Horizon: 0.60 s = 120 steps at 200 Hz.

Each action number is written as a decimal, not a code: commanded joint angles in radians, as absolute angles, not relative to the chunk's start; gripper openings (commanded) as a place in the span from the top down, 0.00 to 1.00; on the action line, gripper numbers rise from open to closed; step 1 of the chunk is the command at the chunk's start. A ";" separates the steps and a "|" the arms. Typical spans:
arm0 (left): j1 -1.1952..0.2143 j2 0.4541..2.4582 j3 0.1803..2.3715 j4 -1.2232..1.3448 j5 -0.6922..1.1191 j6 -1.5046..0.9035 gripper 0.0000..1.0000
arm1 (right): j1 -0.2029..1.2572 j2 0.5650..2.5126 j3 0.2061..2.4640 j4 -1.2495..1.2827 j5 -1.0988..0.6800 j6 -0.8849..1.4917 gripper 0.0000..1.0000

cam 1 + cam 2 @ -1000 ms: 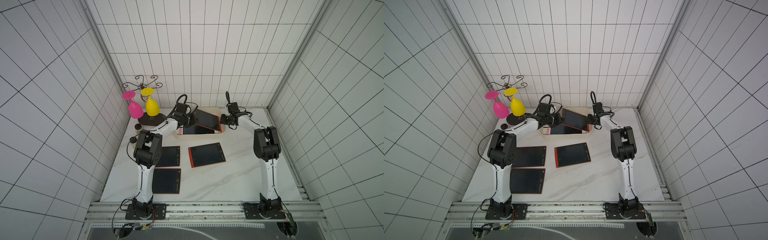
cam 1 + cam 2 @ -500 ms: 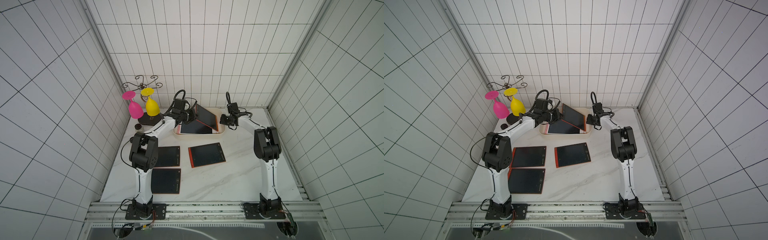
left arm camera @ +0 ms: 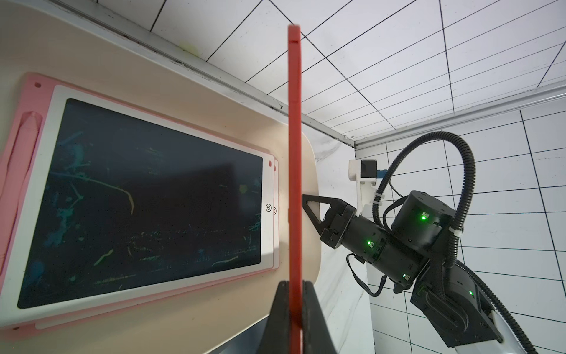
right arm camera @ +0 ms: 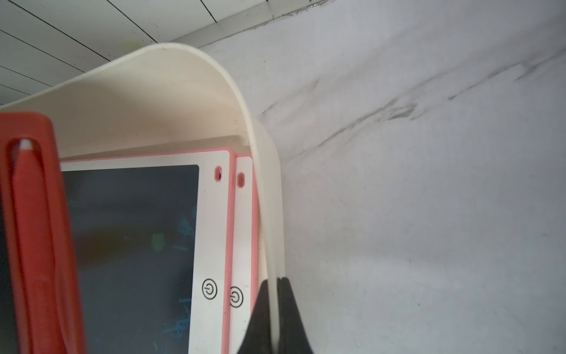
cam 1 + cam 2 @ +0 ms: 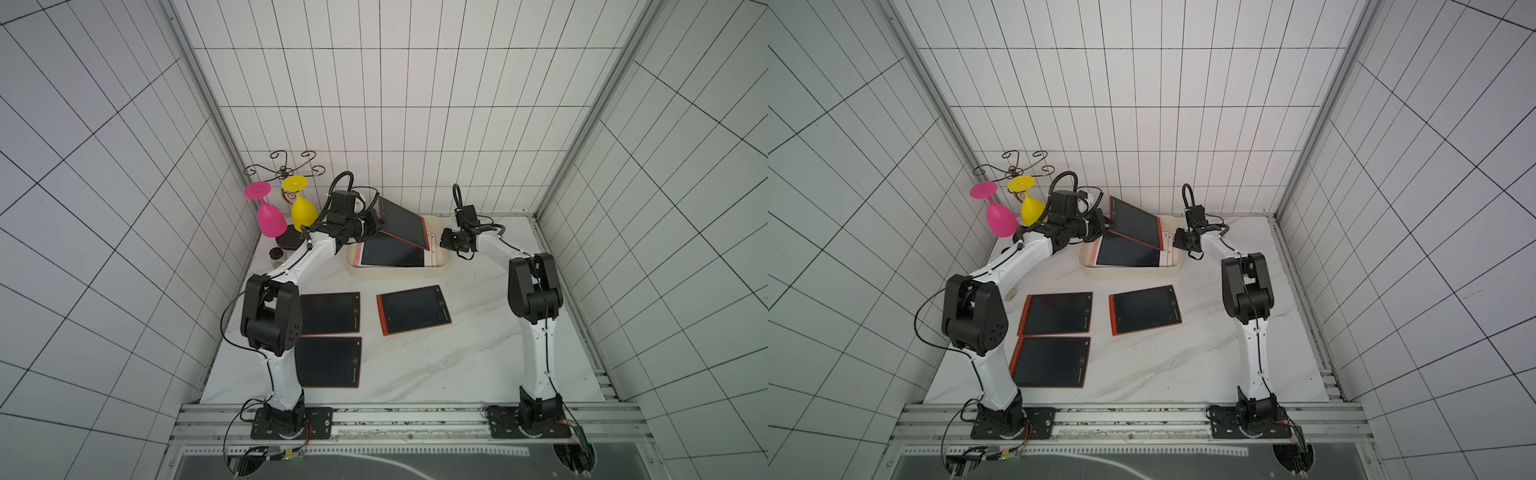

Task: Take out the writing tablet from the storage box
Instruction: Pick up the writing tablet from the storage box.

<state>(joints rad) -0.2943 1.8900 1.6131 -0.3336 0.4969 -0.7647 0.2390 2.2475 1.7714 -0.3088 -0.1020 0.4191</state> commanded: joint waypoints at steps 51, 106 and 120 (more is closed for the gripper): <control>-0.270 1.767 1.575 -0.318 0.547 -0.772 1.00 | 0.216 2.214 1.798 -0.302 -0.168 0.429 0.97; -0.249 1.655 1.480 -0.320 0.579 -0.786 1.00 | 0.216 2.177 1.803 -0.302 -0.159 0.402 0.63; -0.243 1.622 1.462 -0.339 0.586 -0.774 1.00 | 0.218 2.155 1.796 -0.298 -0.163 0.401 0.47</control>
